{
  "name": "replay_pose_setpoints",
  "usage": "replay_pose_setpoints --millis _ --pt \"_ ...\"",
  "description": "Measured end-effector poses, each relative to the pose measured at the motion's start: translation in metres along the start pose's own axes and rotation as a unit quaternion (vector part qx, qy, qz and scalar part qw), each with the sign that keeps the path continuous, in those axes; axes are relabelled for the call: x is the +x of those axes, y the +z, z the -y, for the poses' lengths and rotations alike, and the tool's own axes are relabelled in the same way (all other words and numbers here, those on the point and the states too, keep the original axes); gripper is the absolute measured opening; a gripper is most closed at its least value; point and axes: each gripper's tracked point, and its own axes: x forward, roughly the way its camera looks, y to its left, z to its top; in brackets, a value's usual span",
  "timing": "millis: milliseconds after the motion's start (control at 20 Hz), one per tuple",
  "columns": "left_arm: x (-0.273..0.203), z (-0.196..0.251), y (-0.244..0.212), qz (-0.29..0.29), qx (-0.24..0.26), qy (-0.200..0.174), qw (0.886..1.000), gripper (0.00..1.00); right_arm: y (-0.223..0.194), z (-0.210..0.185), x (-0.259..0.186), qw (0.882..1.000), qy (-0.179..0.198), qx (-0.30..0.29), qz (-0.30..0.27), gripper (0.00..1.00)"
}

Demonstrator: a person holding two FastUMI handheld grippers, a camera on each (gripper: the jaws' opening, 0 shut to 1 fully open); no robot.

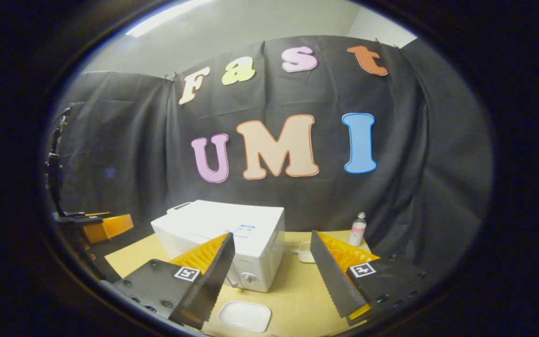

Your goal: Open the microwave oven with the left hand, put the food in, and close the microwave oven.

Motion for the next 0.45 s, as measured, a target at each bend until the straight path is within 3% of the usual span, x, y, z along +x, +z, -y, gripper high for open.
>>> replay_pose_setpoints --millis 450 --pt "-0.005 0.012 -0.010 -0.010 0.017 -0.010 1.000 0.96 -0.005 0.009 -0.007 1.000 -0.009 0.014 -0.001 0.92"
